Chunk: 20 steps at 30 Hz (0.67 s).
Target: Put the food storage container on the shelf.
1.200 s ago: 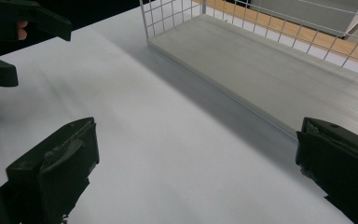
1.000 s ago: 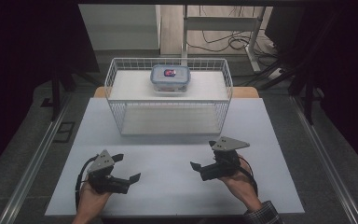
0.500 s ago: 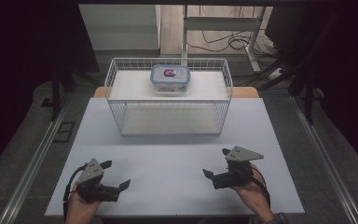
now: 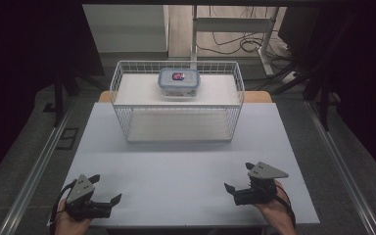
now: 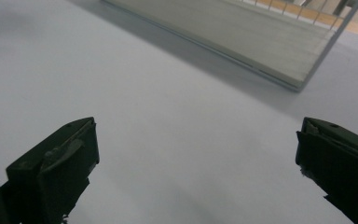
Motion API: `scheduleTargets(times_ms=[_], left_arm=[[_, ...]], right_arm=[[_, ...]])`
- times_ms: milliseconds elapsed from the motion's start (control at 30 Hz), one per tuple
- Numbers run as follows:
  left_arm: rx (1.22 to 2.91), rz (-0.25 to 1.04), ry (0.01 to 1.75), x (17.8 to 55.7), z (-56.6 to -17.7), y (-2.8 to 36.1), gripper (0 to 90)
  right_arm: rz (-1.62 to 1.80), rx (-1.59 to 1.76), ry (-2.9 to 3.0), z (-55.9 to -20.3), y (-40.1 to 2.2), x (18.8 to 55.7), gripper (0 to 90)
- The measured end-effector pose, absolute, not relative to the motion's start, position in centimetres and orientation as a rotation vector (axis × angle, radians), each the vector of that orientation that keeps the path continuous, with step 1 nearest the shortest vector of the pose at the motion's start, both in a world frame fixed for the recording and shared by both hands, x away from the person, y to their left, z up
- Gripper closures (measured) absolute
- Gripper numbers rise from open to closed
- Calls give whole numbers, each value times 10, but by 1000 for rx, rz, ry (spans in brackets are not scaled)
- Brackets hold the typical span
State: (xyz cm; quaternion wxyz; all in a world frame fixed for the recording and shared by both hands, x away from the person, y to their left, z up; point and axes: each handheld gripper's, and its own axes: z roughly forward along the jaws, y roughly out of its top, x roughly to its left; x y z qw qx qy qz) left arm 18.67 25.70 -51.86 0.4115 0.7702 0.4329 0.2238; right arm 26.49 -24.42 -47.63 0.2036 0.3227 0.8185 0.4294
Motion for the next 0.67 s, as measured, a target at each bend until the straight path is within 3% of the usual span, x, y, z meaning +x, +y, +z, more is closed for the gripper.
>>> scheduleTargets(times_ms=[667], left_arm=[[2008, 491, 1213, 188, -543, 271, 0]], right_arm=[[959, 988, 2403, -514, -255, 260, 0]])
